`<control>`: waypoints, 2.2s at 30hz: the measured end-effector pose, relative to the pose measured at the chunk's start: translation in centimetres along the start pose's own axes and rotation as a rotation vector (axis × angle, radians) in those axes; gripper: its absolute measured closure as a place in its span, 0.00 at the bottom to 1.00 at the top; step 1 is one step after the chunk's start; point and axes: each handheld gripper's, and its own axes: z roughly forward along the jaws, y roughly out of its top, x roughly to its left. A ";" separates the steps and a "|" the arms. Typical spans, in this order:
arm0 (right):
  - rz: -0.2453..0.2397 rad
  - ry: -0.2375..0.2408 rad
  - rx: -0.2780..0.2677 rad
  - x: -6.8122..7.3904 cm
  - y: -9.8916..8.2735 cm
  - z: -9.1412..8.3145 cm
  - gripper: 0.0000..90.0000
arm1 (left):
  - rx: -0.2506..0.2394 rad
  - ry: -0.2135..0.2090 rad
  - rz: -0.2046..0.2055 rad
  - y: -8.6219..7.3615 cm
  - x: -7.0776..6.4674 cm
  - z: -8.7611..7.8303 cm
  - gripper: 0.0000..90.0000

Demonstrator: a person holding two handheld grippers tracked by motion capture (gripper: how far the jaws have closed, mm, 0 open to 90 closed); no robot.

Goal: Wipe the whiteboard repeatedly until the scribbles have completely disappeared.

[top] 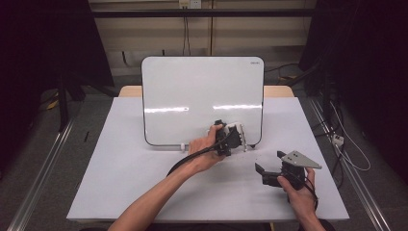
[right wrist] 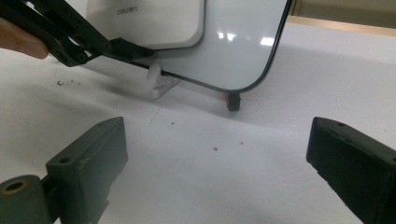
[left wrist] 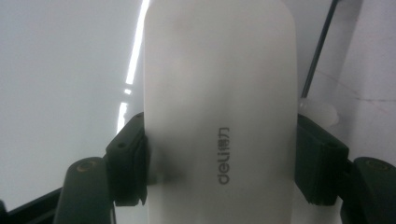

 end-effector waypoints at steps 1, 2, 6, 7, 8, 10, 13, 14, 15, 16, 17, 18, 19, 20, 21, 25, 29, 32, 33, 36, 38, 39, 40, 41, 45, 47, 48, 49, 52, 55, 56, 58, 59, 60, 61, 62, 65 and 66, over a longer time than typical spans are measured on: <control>-0.003 0.000 -0.001 0.0 0.0 0.0 0.06 | -0.007 -0.003 -0.019 -0.3 0.2 -0.1 0.34; -0.001 0.000 -0.001 0.0 0.0 0.0 0.06 | -0.005 -0.003 -0.036 -0.5 0.3 -0.2 0.34; -0.001 -0.003 0.000 0.0 0.0 0.0 0.06 | -0.043 -0.025 -0.124 -1.7 1.2 -0.6 0.35; -0.002 -0.002 0.000 0.0 0.0 0.0 0.06 | -0.052 -0.039 -0.147 -1.9 1.6 -0.7 0.35; -0.004 -0.002 0.000 0.0 0.0 0.0 0.06 | -0.063 -0.057 -0.177 -2.1 1.9 -0.8 0.35; -0.003 -0.003 -0.001 0.1 0.1 0.1 0.06 | -0.086 -0.097 -0.233 -2.7 2.5 -0.9 0.35; -0.005 -0.004 -0.001 0.1 0.1 0.1 0.06 | -0.117 -0.125 -0.274 -3.4 2.7 -1.0 0.35; -0.005 -0.005 -0.001 0.1 0.1 0.1 0.06 | -0.141 -0.129 -0.300 -3.6 2.7 -1.1 0.35; -0.003 -0.005 -0.002 0.1 0.1 0.1 0.06 | -0.153 -0.139 -0.316 -3.7 2.9 -1.3 0.35; -0.002 -0.006 -0.002 0.1 0.1 0.1 0.06 | -0.170 -0.149 -0.334 -3.8 3.1 -1.5 0.35; -0.002 -0.007 -0.005 0.1 0.1 0.1 0.06 | -0.184 -0.148 -0.348 -3.9 3.2 -1.8 0.35; 0.004 -0.005 -0.007 0.1 0.1 0.1 0.06 | -0.191 -0.151 -0.355 -3.9 3.4 -2.1 0.35; 0.006 -0.006 -0.009 0.1 0.2 0.1 0.06 | -0.203 -0.152 -0.364 -4.0 3.6 -2.3 0.35; 0.007 -0.006 -0.009 0.2 0.2 0.2 0.06 | -0.211 -0.155 -0.372 -4.1 3.7 -2.6 0.35; 0.007 -0.004 -0.010 0.2 0.2 0.2 0.06 | -0.220 -0.152 -0.380 -4.2 3.9 -2.9 0.35; 0.003 -0.002 -0.018 0.2 0.2 0.2 0.06 | -0.241 -0.141 -0.434 -5.0 4.5 -3.4 0.34; 0.004 0.000 -0.015 0.2 0.2 0.2 0.06 | -0.233 -0.133 -0.468 -5.7 5.0 -3.4 0.34; 0.007 0.000 -0.016 0.1 0.2 0.2 0.06 | -0.247 -0.121 -0.492 -5.8 5.2 -3.4 0.34; 0.008 -0.001 -0.015 0.1 0.2 0.2 0.06 | -0.254 -0.114 -0.502 -5.7 5.2 -3.4 0.34; 0.005 0.001 -0.017 0.1 0.2 0.1 0.06 | -0.275 -0.106 -0.513 -5.4 5.1 -3.6 0.34; 0.003 0.003 -0.017 0.1 0.2 0.1 0.06 | -0.282 -0.094 -0.504 -5.0 4.9 -3.7 0.34; 0.003 0.004 -0.016 0.1 0.1 0.1 0.06 | -0.277 -0.090 -0.488 -4.8 4.9 -3.6 0.34; 0.003 0.005 -0.015 0.1 0.1 0.1 0.06 | -0.278 -0.088 -0.479 -4.4 4.8 -3.4 0.34; 0.003 0.005 -0.015 0.1 0.1 0.1 0.06 | -0.277 -0.090 -0.467 -4.0 4.7 -3.2 0.34; 0.002 0.006 -0.015 0.2 0.2 0.1 0.06 | -0.269 -0.084 -0.413 -1.7 4.1 -1.7 0.35; 0.002 0.009 -0.017 0.1 0.2 0.1 0.06 | -0.270 -0.064 -0.370 -0.5 3.7 -1.0 0.35; 0.004 0.008 -0.015 0.1 0.2 0.1 0.06 | -0.268 -0.062 -0.354 0.0 3.6 -0.7 0.35; 0.004 0.008 -0.016 0.1 0.2 0.1 0.06 | -0.263 -0.055 -0.339 0.6 3.5 -0.5 0.35; 0.003 0.011 -0.017 0.1 0.1 0.0 0.06 | -0.230 0.010 -0.267 1.9 2.7 0.3 0.35; 0.001 0.016 -0.019 0.1 0.1 -0.1 0.06 | -0.210 0.056 -0.224 2.3 2.1 1.0 0.34; 0.001 0.018 -0.018 0.1 0.1 -0.1 0.06 | -0.198 0.073 -0.210 2.4 2.0 1.0 0.34; 0.002 0.018 -0.018 0.1 0.1 -0.1 0.06 | -0.194 0.081 -0.213 2.5 1.8 1.0 0.34; 0.002 0.017 -0.018 0.1 0.1 -0.1 0.06 | -0.186 0.089 -0.198 2.6 1.8 1.0 0.34; 0.001 0.018 -0.017 0.1 0.1 -0.1 0.06 | -0.187 0.095 -0.199 2.7 1.6 1.1 0.34; 0.003 0.018 -0.016 0.1 0.1 -0.1 0.06 | -0.179 0.098 -0.188 2.7 1.6 1.1 0.34; 0.001 0.018 -0.016 0.2 0.1 0.0 0.06 | -0.175 0.106 -0.183 2.8 1.5 1.0 0.34; 0.000 0.016 -0.015 0.2 0.1 0.0 0.06 | -0.169 0.104 -0.138 3.0 1.0 1.1 0.34; 0.001 0.015 -0.015 0.2 0.1 0.0 0.06 | -0.168 0.101 -0.134 3.1 0.8 1.2 0.34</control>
